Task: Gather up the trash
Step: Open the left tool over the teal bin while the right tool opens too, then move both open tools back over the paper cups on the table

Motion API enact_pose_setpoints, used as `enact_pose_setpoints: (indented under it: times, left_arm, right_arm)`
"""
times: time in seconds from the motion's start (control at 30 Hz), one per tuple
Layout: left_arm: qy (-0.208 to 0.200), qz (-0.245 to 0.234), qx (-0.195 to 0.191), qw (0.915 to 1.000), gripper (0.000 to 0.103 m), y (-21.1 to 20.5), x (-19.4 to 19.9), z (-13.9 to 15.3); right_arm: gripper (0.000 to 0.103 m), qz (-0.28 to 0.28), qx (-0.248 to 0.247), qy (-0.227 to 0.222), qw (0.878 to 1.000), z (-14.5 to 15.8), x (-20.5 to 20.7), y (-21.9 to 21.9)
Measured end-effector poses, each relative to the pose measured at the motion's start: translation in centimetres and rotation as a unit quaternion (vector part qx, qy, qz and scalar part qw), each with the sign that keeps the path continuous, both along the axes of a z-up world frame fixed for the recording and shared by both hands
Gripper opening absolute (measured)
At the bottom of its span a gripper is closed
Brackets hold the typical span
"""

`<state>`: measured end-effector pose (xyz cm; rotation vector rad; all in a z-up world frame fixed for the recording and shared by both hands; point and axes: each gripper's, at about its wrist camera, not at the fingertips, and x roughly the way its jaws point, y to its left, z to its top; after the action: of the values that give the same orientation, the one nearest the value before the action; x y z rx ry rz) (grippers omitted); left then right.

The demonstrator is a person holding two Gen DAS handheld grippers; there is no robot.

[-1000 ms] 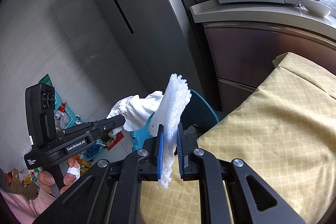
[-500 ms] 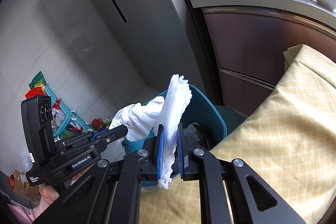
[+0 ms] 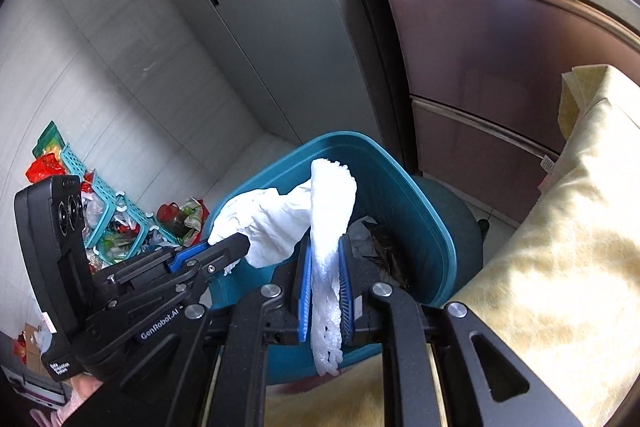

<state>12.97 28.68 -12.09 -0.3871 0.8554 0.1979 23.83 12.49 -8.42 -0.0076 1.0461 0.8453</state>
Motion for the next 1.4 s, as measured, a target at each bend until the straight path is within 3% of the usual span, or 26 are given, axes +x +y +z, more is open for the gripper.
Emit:
enact_pose_setpoints:
  times: [0.03,0.07,0.1,0.33,0.63,0.77,0.97,1.2,1.4]
  left_arm:
    - [0.003,0.001,0.000,1.0000,0.022,0.0,0.1,-0.2]
    - [0.005,-0.001,-0.003,1.0000,0.026,0.0,0.1,-0.4]
    - [0.008,-0.009,-0.008,0.9999,0.034,0.0,0.3,-0.7]
    - [0.003,-0.010,0.001,0.9999,0.036,-0.6,-0.3,-1.1]
    - [-0.072,-0.062,0.046,0.9944,0.047,-5.2,-2.3,4.0]
    - [-0.110,-0.116,0.051,0.9858,0.049,-8.8,-2.6,6.4]
    - [-0.131,-0.208,0.044,0.9683,0.049,-15.5,-1.7,8.1]
    - [-0.123,-0.303,0.032,0.9446,0.049,-24.4,0.0,8.0]
    - [-0.109,-0.352,0.034,0.9291,0.049,-30.8,0.8,7.0]
  right_arm:
    - [0.027,-0.004,0.000,0.001,1.000,0.0,0.1,0.0]
    - [0.032,-0.008,0.000,0.000,1.000,0.0,0.1,-0.1]
    - [0.033,-0.009,0.000,-0.003,1.000,0.1,-0.1,-0.2]
    - [0.033,-0.018,0.017,-0.005,1.000,0.6,-0.6,-2.8]
    - [0.039,-0.042,0.060,-0.063,0.995,4.5,-3.9,-9.7]
    - [0.041,-0.072,0.069,-0.103,0.990,6.5,-5.8,-13.8]
    - [0.044,-0.134,0.069,-0.137,0.979,8.1,-8.4,-20.4]
    - [0.044,-0.216,0.065,-0.145,0.963,7.9,-11.1,-28.9]
    - [0.044,-0.281,0.060,-0.143,0.947,6.7,-13.6,-34.7]
